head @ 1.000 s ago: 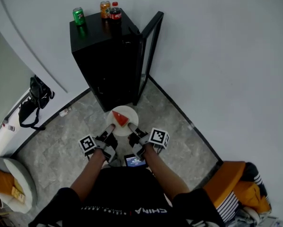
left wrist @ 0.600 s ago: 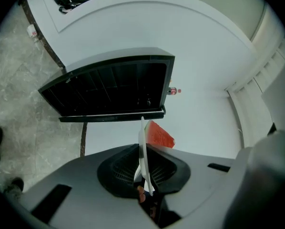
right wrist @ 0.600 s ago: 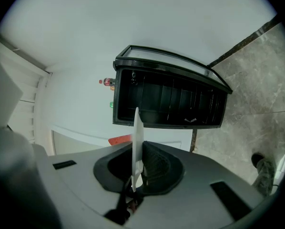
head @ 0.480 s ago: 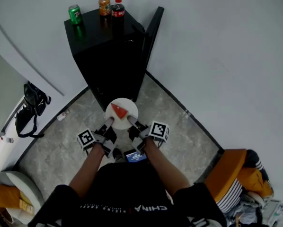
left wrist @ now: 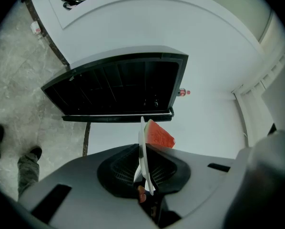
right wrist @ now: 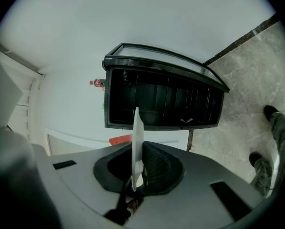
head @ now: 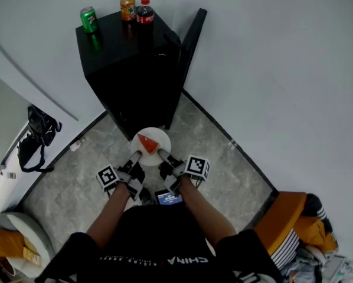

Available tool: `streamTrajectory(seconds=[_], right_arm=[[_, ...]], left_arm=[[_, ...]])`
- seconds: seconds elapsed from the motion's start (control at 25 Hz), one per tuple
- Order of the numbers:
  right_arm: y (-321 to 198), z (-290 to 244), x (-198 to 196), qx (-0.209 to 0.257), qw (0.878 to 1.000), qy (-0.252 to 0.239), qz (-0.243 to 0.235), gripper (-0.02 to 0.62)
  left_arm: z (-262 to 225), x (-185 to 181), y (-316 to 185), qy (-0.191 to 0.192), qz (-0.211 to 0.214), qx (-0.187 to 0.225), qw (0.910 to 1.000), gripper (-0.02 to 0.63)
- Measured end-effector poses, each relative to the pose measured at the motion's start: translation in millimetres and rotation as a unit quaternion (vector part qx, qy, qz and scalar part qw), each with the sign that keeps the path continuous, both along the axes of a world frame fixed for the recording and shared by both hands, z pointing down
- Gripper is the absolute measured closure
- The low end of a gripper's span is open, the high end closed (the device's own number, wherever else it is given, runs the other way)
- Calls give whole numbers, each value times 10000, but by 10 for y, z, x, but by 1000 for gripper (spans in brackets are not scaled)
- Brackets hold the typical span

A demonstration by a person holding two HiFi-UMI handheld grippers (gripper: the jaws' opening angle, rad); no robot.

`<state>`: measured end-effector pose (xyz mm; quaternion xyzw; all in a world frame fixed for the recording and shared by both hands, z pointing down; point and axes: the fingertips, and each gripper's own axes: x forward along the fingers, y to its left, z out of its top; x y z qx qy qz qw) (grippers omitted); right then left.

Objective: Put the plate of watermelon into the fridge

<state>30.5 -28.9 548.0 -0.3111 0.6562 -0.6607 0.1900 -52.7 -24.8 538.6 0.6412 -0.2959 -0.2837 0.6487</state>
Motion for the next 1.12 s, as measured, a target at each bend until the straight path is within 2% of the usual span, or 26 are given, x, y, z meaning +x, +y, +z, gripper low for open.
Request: streamTrajectory(seconds=[0.44, 0.56, 0.76, 0.92, 1.12], right_arm=[[-818, -102, 276, -20, 9971, -229, -726, 565], [-1011, -150, 301, 92, 9951, -238, -954, 565], [-1175, -186, 243, 33, 9918, -550, -1153, 565], [-1227, -153, 128, 45, 9917, -515, -1177, 565], [-1245, -160, -46, 103, 9933, -485, -1042, 565]], left_arm=[[-152, 283, -697, -3, -816, 39, 9967, 565], [-200, 309, -842, -86, -1054, 118, 9943, 565], [-282, 267, -967, -151, -1435, 379, 9888, 565], [-267, 147, -1016, -91, -1453, 401, 9885, 565], [-233, -39, -1053, 9, -1301, 202, 9913, 565]])
